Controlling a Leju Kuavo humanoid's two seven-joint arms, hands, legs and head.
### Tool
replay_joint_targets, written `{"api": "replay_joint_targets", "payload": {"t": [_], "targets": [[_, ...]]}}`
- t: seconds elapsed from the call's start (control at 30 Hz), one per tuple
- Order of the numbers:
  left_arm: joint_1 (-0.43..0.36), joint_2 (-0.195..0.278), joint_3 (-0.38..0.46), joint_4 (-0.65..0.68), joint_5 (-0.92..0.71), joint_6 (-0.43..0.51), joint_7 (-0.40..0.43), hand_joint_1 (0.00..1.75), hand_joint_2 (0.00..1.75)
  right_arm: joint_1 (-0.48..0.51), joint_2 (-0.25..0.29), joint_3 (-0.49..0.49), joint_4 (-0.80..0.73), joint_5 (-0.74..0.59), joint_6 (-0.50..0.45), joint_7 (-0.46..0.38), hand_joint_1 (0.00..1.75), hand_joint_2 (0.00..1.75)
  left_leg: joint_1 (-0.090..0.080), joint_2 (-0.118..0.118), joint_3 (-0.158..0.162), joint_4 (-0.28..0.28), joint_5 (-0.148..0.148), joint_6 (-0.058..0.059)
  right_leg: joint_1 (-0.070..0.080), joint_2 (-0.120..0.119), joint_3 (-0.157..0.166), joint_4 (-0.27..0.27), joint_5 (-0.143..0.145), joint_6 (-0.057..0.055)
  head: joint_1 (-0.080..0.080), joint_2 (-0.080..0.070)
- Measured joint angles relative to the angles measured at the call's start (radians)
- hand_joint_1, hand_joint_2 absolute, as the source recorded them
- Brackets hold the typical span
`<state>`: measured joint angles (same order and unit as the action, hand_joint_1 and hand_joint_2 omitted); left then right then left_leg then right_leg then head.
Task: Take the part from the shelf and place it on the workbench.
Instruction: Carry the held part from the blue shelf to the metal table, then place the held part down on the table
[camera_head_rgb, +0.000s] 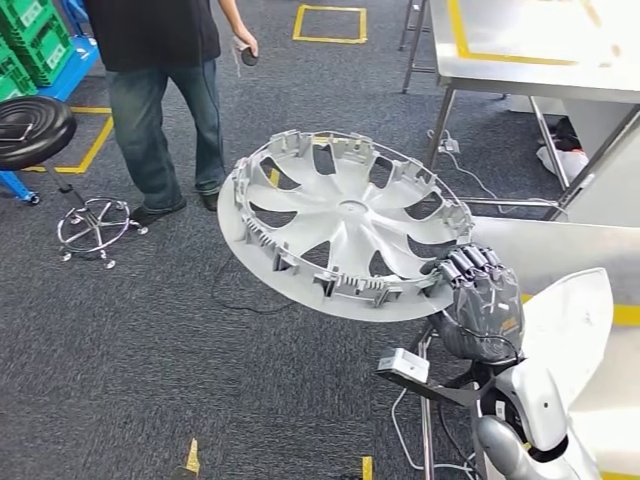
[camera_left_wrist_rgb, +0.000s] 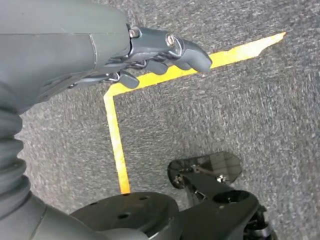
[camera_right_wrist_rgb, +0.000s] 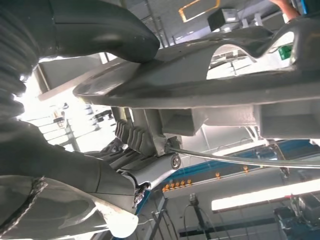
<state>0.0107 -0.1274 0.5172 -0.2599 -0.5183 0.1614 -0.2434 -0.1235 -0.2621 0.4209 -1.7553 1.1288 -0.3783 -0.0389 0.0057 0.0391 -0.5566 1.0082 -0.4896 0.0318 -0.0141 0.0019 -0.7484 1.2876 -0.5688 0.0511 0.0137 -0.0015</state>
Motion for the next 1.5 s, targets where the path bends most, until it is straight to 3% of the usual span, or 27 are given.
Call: {"api": "replay_joint_targets", "payload": {"t": [0.07,0.1,0.17,0.2,0.27,0.33,0.4,0.47,0.5,0.57,0.63,0.7,0.77,0.83,0.9,0.97,1.0,1.03,1.07,1.13,1.2,1.27,1.33,1.4,1.47,1.5], "targets": [[0.0,0.0,0.005,-0.001,-0.004,0.0,0.001,0.0,1.75,-0.003,0.001,0.009,0.008,-0.001,0.0,0.0,1.75,1.75,0.0,0.022,0.003,0.0,-0.003,-0.003,0.001,-0.021,0.062,-0.108,0.058,-0.003,0.0,0.0],[0.0,-0.001,0.007,-0.002,-0.006,0.0,0.002,0.0,1.75,-0.007,0.001,0.013,0.012,-0.001,0.0,0.0,1.75,1.75,-0.002,0.032,0.005,0.001,-0.005,-0.006,0.005,-0.045,0.103,-0.179,0.079,-0.005,0.0,0.0],[0.001,-0.002,0.012,-0.003,-0.008,0.0,0.003,0.0,1.75,-0.018,0.005,0.02,0.019,-0.002,0.0,0.0,1.75,1.75,-0.008,0.049,0.006,0.003,-0.009,-0.014,0.014,-0.077,0.152,-0.266,0.096,-0.017,0.0,0.0],[0.002,-0.002,0.015,-0.003,-0.009,-0.001,0.003,0.0,1.75,-0.023,0.007,0.023,0.022,-0.002,-0.001,0.0,1.75,1.75,-0.01,0.059,0.006,0.004,-0.009,-0.019,0.018,-0.077,0.156,-0.275,0.092,-0.022,0.0,0.0],[0.001,-0.003,0.02,-0.004,-0.013,-0.002,0.003,0.0,1.75,-0.028,0.01,0.027,0.027,-0.003,-0.001,0.0,1.75,1.75,-0.009,0.073,0.009,0.006,-0.014,-0.028,0.017,-0.054,0.154,-0.279,0.098,-0.035,0.0,0.0],[0.0,-0.003,0.023,-0.006,-0.015,-0.003,0.003,0.0,1.75,-0.032,0.011,0.029,0.029,-0.003,-0.001,0.0,1.75,1.75,-0.005,0.035,-0.003,0.045,-0.045,-0.038,0.012,-0.032,0.155,-0.285,0.104,-0.047,-0.002,0.0],[0.003,-0.002,0.026,-0.006,-0.016,-0.003,0.003,0.0,1.75,-0.035,0.016,0.032,0.032,-0.003,-0.001,0.0,1.75,1.75,-0.002,-0.019,-0.053,0.162,-0.109,-0.042,0.011,-0.009,0.156,-0.287,0.107,-0.054,-0.006,0.0],[0.005,-0.002,0.03,-0.006,-0.018,-0.004,0.003,0.0,1.75,-0.036,0.02,0.035,0.034,-0.003,0.0,0.0,1.75,1.75,-0.002,-0.034,-0.107,0.277,-0.149,-0.042,0.012,0.018,0.156,-0.286,0.107,-0.057,-0.007,0.0],[0.005,-0.002,0.032,-0.006,-0.021,-0.005,0.003,0.0,1.75,-0.036,0.021,0.035,0.035,-0.003,0.0,0.001,1.75,1.75,-0.002,-0.035,-0.115,0.292,-0.142,-0.042,0.012,0.033,0.156,-0.285,0.107,-0.058,-0.007,0.0],[0.004,-0.002,0.034,-0.007,-0.03,-0.009,0.003,0.0,1.75,-0.035,0.021,0.036,0.036,-0.003,-0.001,0.001,1.75,1.75,0.0,-0.046,-0.08,0.206,-0.075,-0.039,0.012,0.062,0.157,-0.282,0.107,-0.057,-0.007,0.0],[0.004,-0.002,0.036,-0.007,-0.038,-0.011,0.003,0.0,1.75,-0.035,0.021,0.036,0.036,-0.003,-0.002,0.001,1.75,1.75,0.006,-0.091,-0.027,0.079,-0.018,-0.035,0.011,0.089,0.152,-0.275,0.107,-0.052,-0.006,0.0],[0.002,-0.002,0.038,-0.007,-0.044,-0.012,0.002,0.0,1.75,-0.034,0.022,0.036,0.036,-0.003,-0.004,0.001,1.75,1.75,0.008,-0.118,-0.008,0.027,-0.011,-0.031,0.009,0.111,0.139,-0.27,0.111,-0.04,-0.006,0.0],[0.0,-0.002,0.039,-0.007,-0.05,-0.012,0.002,0.0,1.75,-0.028,0.022,0.035,0.035,-0.003,-0.005,0.001,1.75,1.75,0.006,-0.1,-0.007,0.019,-0.009,-0.023,0.004,0.127,0.127,-0.27,0.116,-0.027,-0.006,0.0],[-0.002,-0.002,0.039,-0.008,-0.055,-0.012,0.002,0.0,1.75,-0.02,0.021,0.032,0.035,-0.003,-0.005,0.002,1.75,1.75,0.007,-0.076,-0.006,0.011,-0.004,-0.012,0.005,0.093,0.107,-0.242,0.096,-0.018,-0.002,0.0],[-0.002,-0.002,0.039,-0.008,-0.062,-0.012,0.002,0.0,1.75,-0.016,0.021,0.029,0.035,-0.003,-0.006,0.002,1.75,1.75,0.006,-0.05,-0.005,0.007,-0.002,-0.004,0.008,0.032,0.054,-0.134,0.04,-0.011,0.004,0.0],[0.0,-0.001,0.039,-0.008,-0.066,-0.012,0.002,0.0,1.75,-0.012,0.021,0.029,0.035,-0.003,-0.006,0.002,1.75,1.75,0.002,-0.021,-0.005,0.007,-0.003,-0.002,0.005,0.007,-0.005,-0.01,-0.008,-0.006,0.005,0.0],[0.0,-0.001,0.039,-0.008,-0.068,-0.012,0.002,0.0,1.75,-0.009,0.021,0.029,0.035,-0.002,-0.006,0.003,1.75,1.75,0.002,-0.006,-0.005,0.007,-0.004,-0.001,0.004,0.003,-0.015,0.013,-0.009,-0.005,0.005,0.0],[-0.001,-0.001,0.04,-0.008,-0.068,-0.011,0.002,0.0,1.75,-0.007,0.021,0.029,0.035,-0.002,-0.006,0.003,1.75,1.75,0.001,0.007,-0.004,0.007,-0.006,-0.002,0.003,-0.001,-0.004,-0.006,0.009,-0.005,0.005,0.0],[-0.002,-0.002,0.04,-0.008,-0.069,-0.011,0.002,0.0,1.75,-0.005,0.021,0.028,0.035,-0.002,-0.006,0.003,1.75,1.75,0.001,0.019,-0.002,0.007,-0.007,-0.003,0.004,-0.01,0.028,-0.062,0.04,-0.006,0.005,0.0],[-0.005,-0.002,0.04,-0.008,-0.07,-0.011,0.002,0.0,1.75,-0.004,0.021,0.028,0.035,-0.001,-0.006,0.003,1.75,1.75,-0.003,0.038,0.002,0.009,-0.013,-0.009,0.01,-0.057,0.108,-0.205,0.087,-0.013,0.005,0.0],[-0.005,-0.002,0.04,-0.008,-0.074,-0.011,0.002,0.0,1.75,-0.004,0.021,0.027,0.034,-0.001,-0.006,0.004,1.75,1.75,-0.008,0.056,0.006,0.009,-0.017,-0.018,0.02,-0.086,0.146,-0.27,0.095,-0.025,0.004,0.0],[-0.005,-0.002,0.04,-0.008,-0.078,-0.011,0.002,0.0,1.75,-0.002,0.021,0.025,0.032,-0.001,-0.006,0.004,1.75,1.75,-0.009,0.076,0.01,0.008,-0.02,-0.026,0.022,-0.065,0.147,-0.275,0.098,-0.038,0.004,0.0],[-0.007,-0.002,0.04,-0.008,-0.082,-0.01,0.001,0.0,1.75,0.003,0.021,0.022,0.031,0.001,-0.007,0.004,1.75,1.75,-0.005,0.049,0.005,0.029,-0.039,-0.036,0.018,-0.041,0.148,-0.28,0.103,-0.049,0.002,0.0],[-0.007,-0.002,0.04,-0.008,-0.086,-0.01,0.001,0.0,1.75,0.005,0.021,0.02,0.029,0.003,-0.007,0.004,1.75,1.75,-0.001,-0.008,-0.037,0.126,-0.094,-0.042,0.013,-0.018,0.149,-0.283,0.106,-0.057,-0.002,0.0],[-0.005,-0.002,0.041,-0.008,-0.089,-0.01,0.0,0.0,1.75,0.006,0.021,0.02,0.029,0.004,-0.007,0.004,1.75,1.75,0.0,-0.031,-0.101,0.258,-0.146,-0.044,0.014,0.011,0.15,-0.282,0.107,-0.061,-0.003,0.0],[-0.004,-0.002,0.041,-0.008,-0.092,-0.01,-0.001,0.0,1.75,0.007,0.021,0.02,0.029,0.004,-0.007,0.004,1.75,1.75,0.0,-0.033,-0.12,0.292,-0.148,-0.044,0.014,0.027,0.151,-0.282,0.107,-0.061,-0.004,0.0]]}}
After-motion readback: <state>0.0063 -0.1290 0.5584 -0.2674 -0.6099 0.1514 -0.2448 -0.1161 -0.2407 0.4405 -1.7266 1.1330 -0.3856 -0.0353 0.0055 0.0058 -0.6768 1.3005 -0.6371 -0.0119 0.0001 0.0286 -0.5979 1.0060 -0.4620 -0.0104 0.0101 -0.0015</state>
